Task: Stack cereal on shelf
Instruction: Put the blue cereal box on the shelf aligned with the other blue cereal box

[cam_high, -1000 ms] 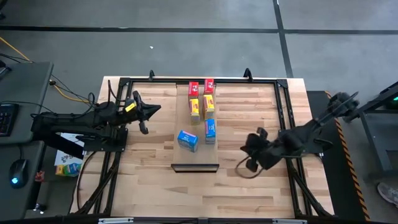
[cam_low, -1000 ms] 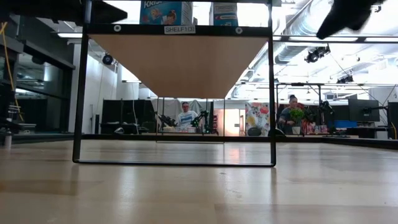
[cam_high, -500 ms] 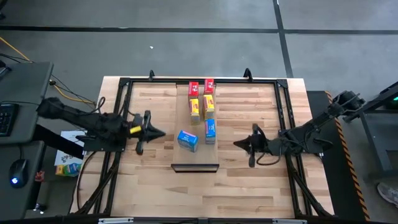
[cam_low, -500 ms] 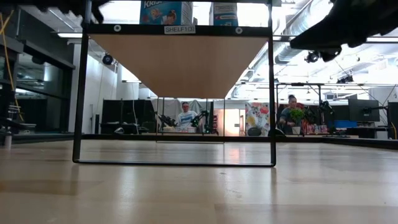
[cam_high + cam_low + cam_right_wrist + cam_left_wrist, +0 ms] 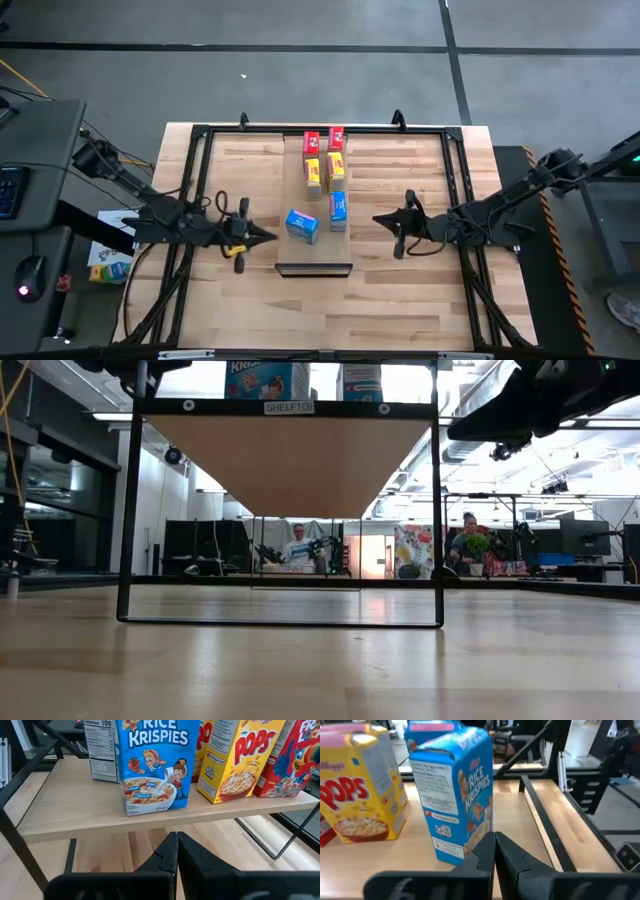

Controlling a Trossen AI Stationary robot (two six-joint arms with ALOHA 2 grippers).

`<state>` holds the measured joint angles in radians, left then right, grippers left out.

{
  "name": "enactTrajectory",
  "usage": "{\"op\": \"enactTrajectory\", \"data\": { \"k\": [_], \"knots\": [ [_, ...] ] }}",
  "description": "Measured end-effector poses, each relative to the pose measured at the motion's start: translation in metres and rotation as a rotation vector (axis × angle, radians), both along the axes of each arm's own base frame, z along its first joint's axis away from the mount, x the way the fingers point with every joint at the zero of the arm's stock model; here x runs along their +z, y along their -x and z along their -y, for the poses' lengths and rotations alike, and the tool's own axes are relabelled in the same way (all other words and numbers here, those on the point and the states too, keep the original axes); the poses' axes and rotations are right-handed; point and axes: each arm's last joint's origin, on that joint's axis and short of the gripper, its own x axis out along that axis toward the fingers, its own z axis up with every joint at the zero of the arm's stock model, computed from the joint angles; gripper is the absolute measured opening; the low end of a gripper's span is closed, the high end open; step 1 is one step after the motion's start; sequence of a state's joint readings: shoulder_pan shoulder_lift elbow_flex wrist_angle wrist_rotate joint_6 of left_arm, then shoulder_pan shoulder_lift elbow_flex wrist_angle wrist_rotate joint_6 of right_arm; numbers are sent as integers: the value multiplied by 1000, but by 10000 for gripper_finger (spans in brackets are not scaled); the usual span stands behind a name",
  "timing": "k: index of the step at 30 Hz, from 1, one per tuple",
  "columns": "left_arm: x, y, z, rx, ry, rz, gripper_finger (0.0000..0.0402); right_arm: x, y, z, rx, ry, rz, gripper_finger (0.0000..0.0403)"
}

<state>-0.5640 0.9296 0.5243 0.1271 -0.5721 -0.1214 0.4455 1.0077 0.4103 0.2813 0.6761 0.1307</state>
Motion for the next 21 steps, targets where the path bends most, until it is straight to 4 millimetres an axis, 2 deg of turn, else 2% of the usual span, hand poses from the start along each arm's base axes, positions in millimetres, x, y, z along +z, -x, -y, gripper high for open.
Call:
{"op": "enactTrajectory", "data": {
  "k": [4, 10, 21],
  "knots": [
    [-3, -2, 2, -30, 14, -17, 0, 0, 0, 1, -6, 4, -4, 0],
    [1, -2, 6, -171, 15, 1, 0, -2, 0, 1, -5, 18, -20, 0],
    [0, -3, 8, -211, 14, 0, 0, -2, 0, 1, -12, -10, -14, 0]
  ]
}}
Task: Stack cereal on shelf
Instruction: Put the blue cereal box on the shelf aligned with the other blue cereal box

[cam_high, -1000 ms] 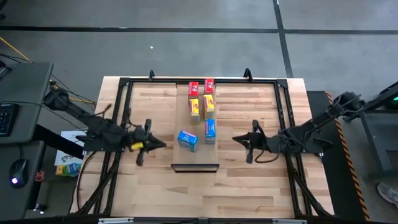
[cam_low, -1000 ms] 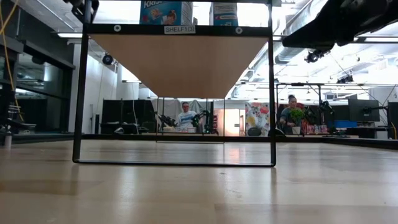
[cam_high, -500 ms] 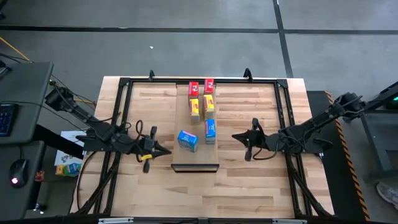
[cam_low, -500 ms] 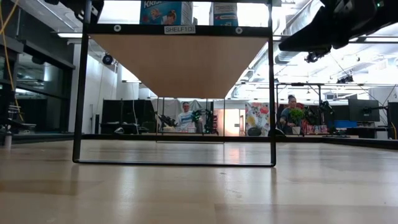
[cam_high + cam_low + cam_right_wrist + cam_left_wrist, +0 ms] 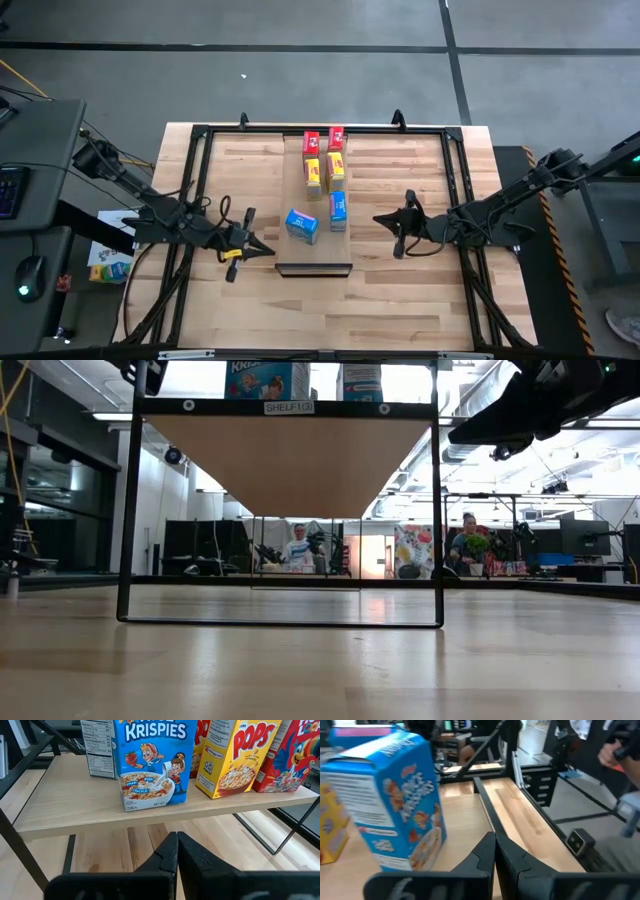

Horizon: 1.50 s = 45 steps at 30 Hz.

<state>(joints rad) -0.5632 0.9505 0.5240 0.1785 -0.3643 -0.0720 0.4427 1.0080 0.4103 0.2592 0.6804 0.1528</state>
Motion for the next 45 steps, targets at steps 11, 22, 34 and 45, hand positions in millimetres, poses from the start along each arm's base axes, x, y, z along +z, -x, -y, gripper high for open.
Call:
{"op": "enactTrajectory", "data": {
  "k": [11, 22, 34, 45],
  "knots": [
    [-16, -26, -10, 176, -66, -11, 0, 0, 0, 0, -1, -4, 1, 0],
    [-18, -34, -26, 263, -33, -22, 0, 0, 0, 0, 0, -5, 1, 0],
    [-33, -47, -32, 328, -40, -70, 0, 0, 0, 0, -5, -29, 6, 0],
    [-39, -58, -43, 403, 7, -59, 0, 0, 0, 0, -5, -29, 6, 0]
  ]
}}
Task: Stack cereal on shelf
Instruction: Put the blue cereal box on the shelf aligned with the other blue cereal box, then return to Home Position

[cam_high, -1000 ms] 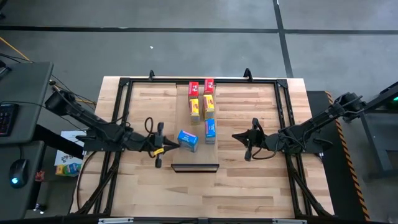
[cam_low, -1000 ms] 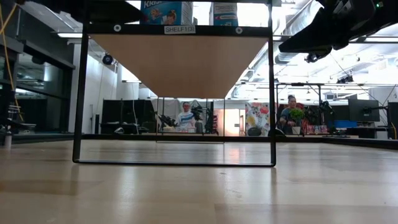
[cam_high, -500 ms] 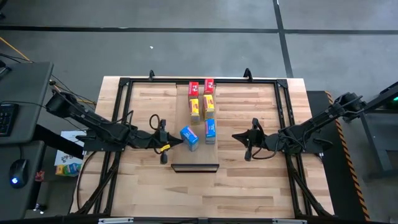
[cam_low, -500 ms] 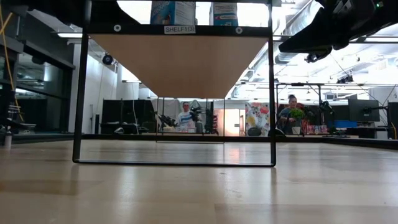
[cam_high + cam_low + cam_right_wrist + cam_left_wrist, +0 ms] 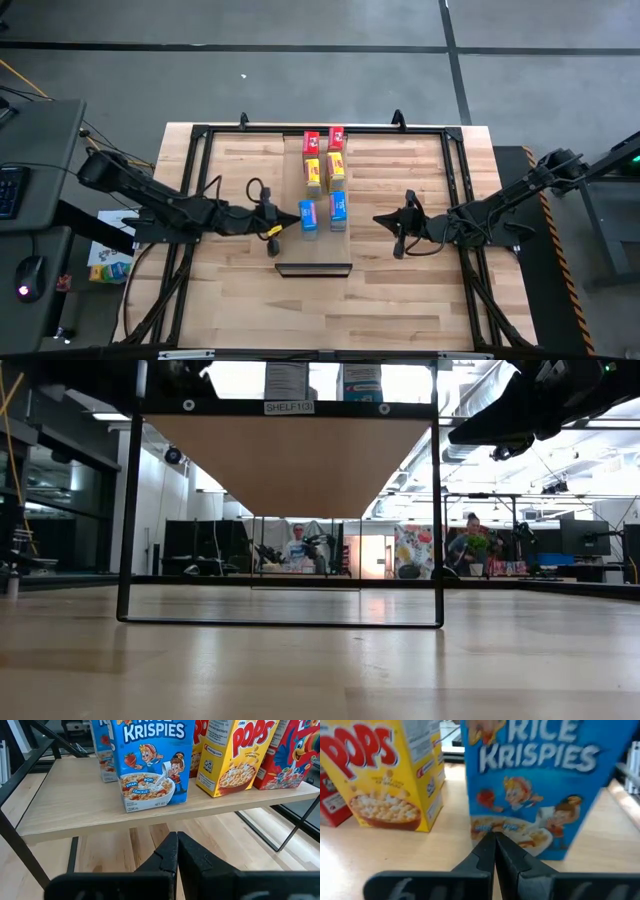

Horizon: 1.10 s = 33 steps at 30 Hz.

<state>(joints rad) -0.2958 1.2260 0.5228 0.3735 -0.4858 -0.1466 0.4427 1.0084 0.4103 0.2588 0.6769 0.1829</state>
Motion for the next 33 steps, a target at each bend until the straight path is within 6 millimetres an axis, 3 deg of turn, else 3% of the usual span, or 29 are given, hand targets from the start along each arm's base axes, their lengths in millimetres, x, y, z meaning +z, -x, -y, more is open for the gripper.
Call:
{"op": "enactTrajectory", "data": {
  "k": [18, 28, 33],
  "knots": [
    [-2, -8, -12, 50, 18, 28, 0, 0, 0, 0, 1, 4, -1, 0],
    [20, 23, 0, -47, 46, 8, 0, 0, 0, 0, 0, 0, 0, 0],
    [48, 49, -5, -84, -56, 101, 0, 0, 0, 0, 0, 0, 0, 0]
  ]
}}
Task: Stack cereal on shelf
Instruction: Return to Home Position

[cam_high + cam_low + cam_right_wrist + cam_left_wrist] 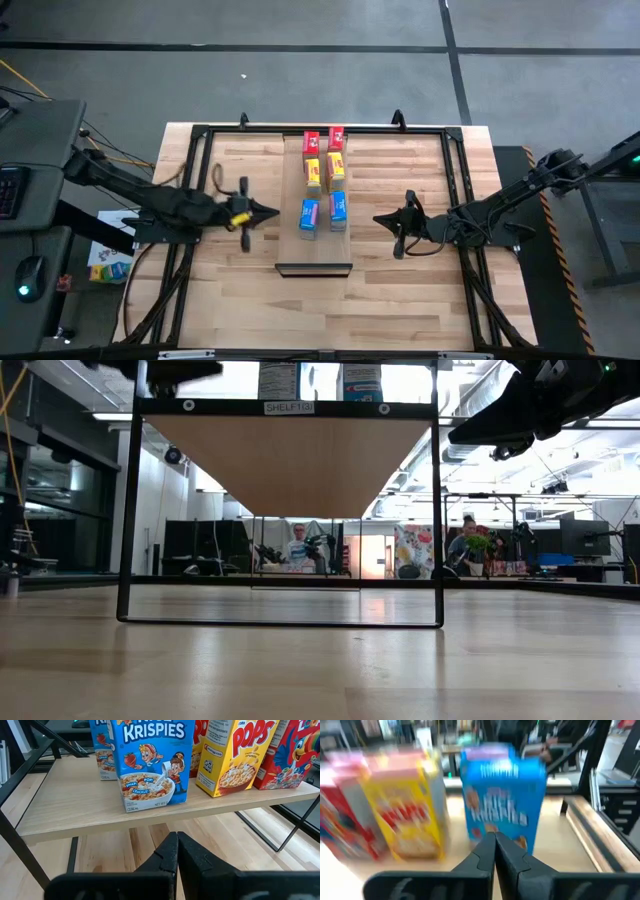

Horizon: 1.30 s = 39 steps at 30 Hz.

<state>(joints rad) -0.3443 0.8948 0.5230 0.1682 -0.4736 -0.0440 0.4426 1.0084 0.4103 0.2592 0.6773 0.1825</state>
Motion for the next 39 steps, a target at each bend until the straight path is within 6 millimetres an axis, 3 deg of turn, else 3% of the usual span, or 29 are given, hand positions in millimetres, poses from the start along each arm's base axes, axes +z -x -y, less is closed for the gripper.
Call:
{"op": "enactTrajectory", "data": {
  "k": [4, 7, 14, 18, 30, 39],
  "knots": [
    [19, 20, -11, -7, -119, 74, 0, 0, 0, 0, 0, 0, 0, 0],
    [21, 31, -21, -25, -128, 114, 0, 0, 0, 0, 0, 0, 0, 0],
    [-5, 58, -44, 48, -87, 171, 0, 0, 0, 0, -6, 2, 2, 0],
    [-17, 71, -49, -13, -57, 228, 0, 1, 0, 0, -7, 0, 6, 0],
    [-84, 81, -50, -107, 51, 230, 0, 2, 0, 0, -6, -1, 16, 0],
    [-86, 83, -49, -152, 30, 212, 0, 3, 1, 0, 12, 8, 9, 0]
  ]
}}
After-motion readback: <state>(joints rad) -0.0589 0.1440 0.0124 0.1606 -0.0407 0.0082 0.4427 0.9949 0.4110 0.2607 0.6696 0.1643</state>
